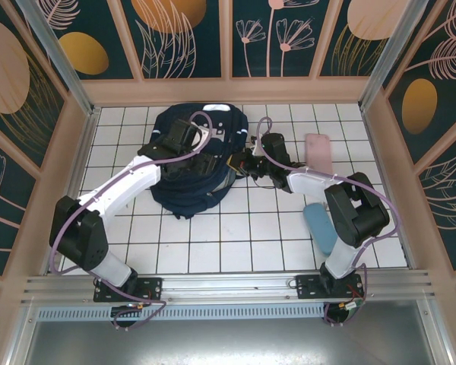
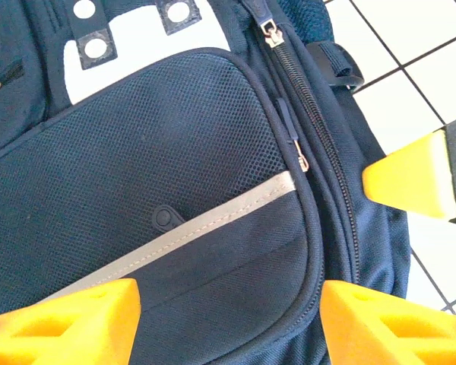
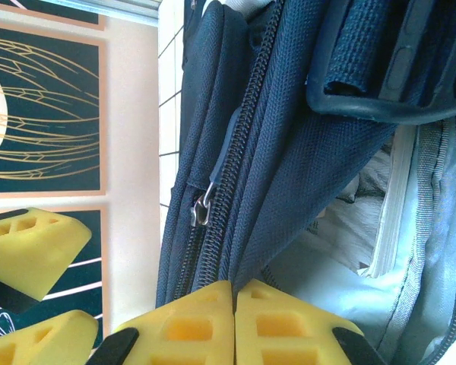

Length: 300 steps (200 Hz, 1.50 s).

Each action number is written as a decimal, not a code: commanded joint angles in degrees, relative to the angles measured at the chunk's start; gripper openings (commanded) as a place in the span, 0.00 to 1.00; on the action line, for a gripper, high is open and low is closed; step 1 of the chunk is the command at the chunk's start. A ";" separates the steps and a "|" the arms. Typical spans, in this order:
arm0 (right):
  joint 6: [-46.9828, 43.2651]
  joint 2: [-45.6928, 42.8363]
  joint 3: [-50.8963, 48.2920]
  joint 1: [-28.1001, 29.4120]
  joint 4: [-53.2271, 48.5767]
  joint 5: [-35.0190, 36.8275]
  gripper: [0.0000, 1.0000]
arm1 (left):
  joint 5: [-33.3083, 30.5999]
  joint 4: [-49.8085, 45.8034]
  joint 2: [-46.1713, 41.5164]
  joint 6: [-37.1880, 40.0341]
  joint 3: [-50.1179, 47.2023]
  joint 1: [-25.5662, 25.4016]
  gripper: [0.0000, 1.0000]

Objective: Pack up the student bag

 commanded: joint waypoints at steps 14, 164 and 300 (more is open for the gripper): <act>-1.43 -3.79 0.84 0.74 2.14 -3.02 0.08 | 4.17 -2.67 2.90 1.44 1.08 -0.16 0.65; -11.60 -5.60 1.50 0.83 -8.15 2.84 0.36 | -8.69 0.84 6.88 5.28 4.99 -0.17 0.10; -40.84 -2.60 -10.51 18.20 5.30 20.08 0.43 | -11.62 5.26 0.63 1.50 3.69 -0.17 0.00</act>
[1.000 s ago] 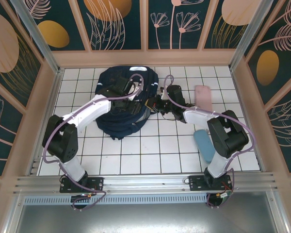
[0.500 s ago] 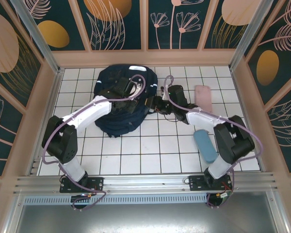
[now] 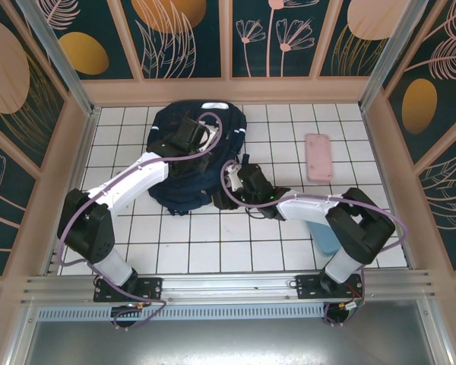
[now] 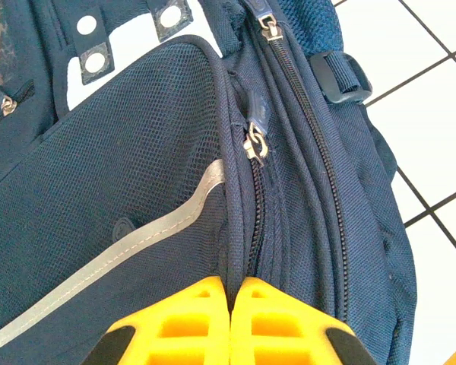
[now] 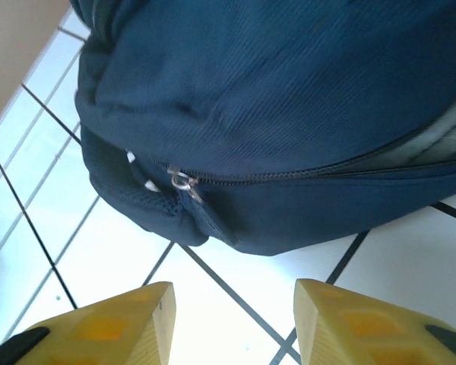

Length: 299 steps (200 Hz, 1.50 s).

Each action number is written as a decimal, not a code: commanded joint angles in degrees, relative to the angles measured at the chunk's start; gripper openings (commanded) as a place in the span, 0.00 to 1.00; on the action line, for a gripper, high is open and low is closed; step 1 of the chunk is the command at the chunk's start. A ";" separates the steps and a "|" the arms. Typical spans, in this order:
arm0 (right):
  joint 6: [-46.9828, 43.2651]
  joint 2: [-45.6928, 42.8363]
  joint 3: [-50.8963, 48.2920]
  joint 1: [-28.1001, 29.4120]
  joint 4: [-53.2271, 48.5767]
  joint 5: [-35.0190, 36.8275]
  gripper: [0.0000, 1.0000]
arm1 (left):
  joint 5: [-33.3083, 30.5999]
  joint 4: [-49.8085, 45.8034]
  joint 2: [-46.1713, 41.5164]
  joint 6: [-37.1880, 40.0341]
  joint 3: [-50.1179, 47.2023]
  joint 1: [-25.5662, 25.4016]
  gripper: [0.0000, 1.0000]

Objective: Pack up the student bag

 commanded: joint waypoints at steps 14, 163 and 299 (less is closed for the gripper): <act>-4.69 5.15 -0.45 1.31 10.83 3.54 0.41 | -3.98 5.08 -3.12 -2.48 0.66 1.33 0.00; -6.52 10.98 0.12 4.83 21.58 10.50 0.06 | -4.97 3.89 -3.28 -3.44 1.13 1.30 0.00; -1.56 1.96 -3.95 -9.18 11.84 17.58 0.00 | -5.31 4.59 -7.07 -2.74 -5.48 1.31 0.00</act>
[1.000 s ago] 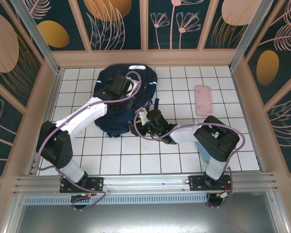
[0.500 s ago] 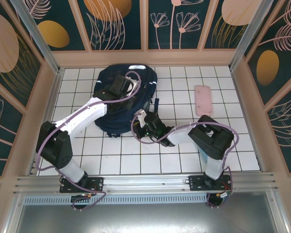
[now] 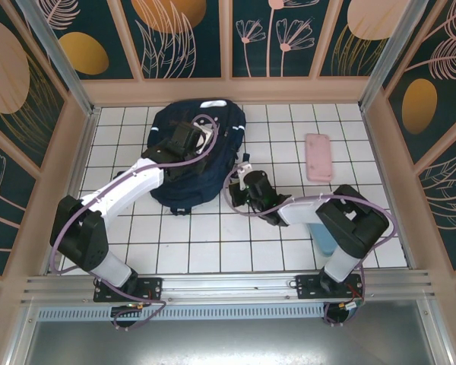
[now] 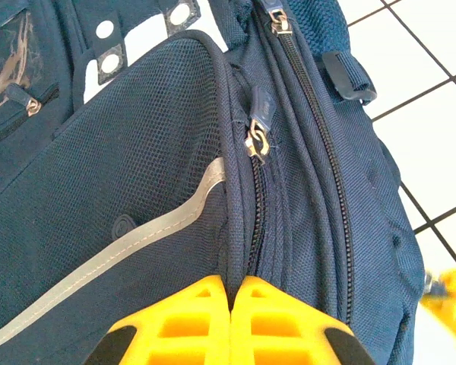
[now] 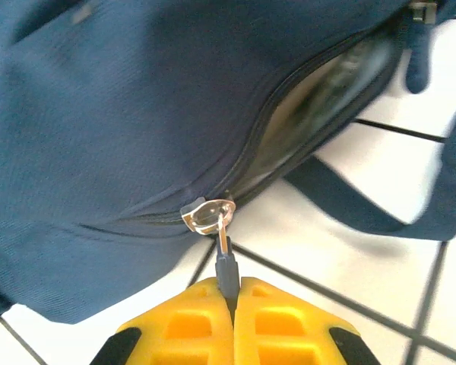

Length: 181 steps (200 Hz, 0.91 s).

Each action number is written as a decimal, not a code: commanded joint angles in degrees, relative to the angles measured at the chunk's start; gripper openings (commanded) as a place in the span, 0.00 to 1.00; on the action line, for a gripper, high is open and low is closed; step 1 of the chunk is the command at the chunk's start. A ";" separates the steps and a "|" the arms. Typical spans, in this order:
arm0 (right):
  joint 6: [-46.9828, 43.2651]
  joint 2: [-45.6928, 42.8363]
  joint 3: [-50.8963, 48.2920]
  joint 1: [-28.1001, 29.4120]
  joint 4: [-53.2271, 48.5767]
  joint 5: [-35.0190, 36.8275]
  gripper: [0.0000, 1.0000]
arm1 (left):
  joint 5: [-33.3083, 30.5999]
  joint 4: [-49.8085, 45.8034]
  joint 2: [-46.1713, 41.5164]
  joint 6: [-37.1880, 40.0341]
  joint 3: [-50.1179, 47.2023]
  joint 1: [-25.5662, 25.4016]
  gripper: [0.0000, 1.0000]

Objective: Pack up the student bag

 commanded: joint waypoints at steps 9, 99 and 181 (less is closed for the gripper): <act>3.78 1.26 4.74 -7.25 -2.82 -0.88 0.00 | -3.20 0.55 -3.52 -0.58 -0.86 1.33 0.00; 1.41 8.28 15.38 -11.58 -7.59 -6.30 0.00 | -0.92 1.07 -3.82 0.65 -1.59 1.27 0.00; 11.41 15.07 29.39 -14.82 -22.79 -0.50 0.00 | 0.49 1.60 -3.01 0.56 -1.63 1.30 0.00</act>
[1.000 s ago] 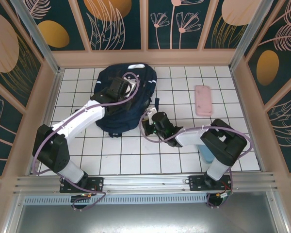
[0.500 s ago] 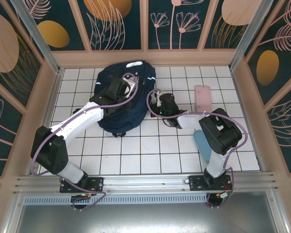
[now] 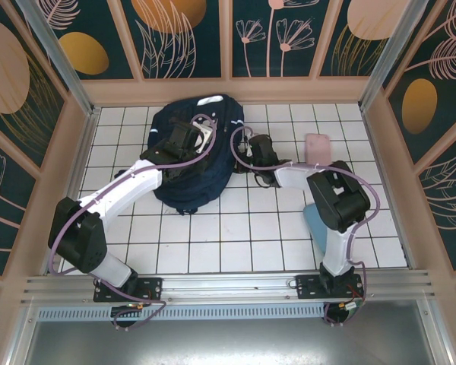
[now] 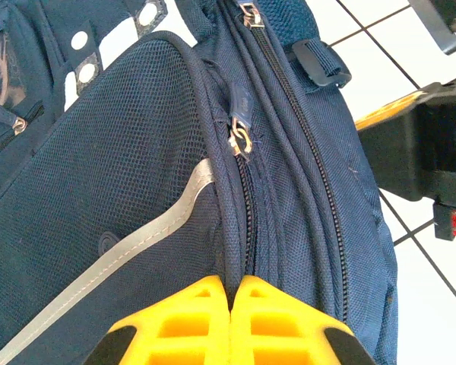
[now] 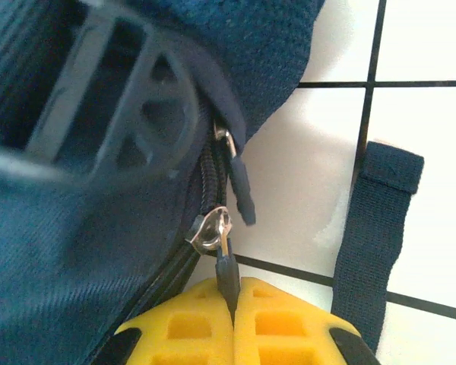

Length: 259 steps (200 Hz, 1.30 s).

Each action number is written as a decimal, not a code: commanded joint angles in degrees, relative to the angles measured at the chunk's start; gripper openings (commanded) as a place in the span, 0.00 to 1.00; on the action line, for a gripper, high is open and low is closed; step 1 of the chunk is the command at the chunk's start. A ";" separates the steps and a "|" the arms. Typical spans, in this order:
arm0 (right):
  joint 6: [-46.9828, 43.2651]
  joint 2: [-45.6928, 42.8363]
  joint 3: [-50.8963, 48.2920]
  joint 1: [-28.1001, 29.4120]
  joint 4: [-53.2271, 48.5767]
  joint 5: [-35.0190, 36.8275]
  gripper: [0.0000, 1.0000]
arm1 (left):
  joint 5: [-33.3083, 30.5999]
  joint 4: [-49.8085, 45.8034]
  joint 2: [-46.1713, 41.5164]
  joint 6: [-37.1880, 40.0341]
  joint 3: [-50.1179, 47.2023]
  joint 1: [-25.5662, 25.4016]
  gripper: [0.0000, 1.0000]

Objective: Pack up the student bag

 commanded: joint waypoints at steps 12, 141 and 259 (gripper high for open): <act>6.48 -0.88 4.37 -2.73 -7.57 4.85 0.07 | -1.49 -0.86 -2.20 0.28 -0.67 1.01 0.00; 24.61 2.29 19.37 -5.81 -11.98 -24.11 0.45 | 2.73 1.88 -3.00 -0.66 -2.61 0.96 0.00; 13.68 16.62 42.72 -3.18 -34.77 -7.62 0.27 | 6.50 3.18 -1.89 -1.38 -2.47 0.99 0.00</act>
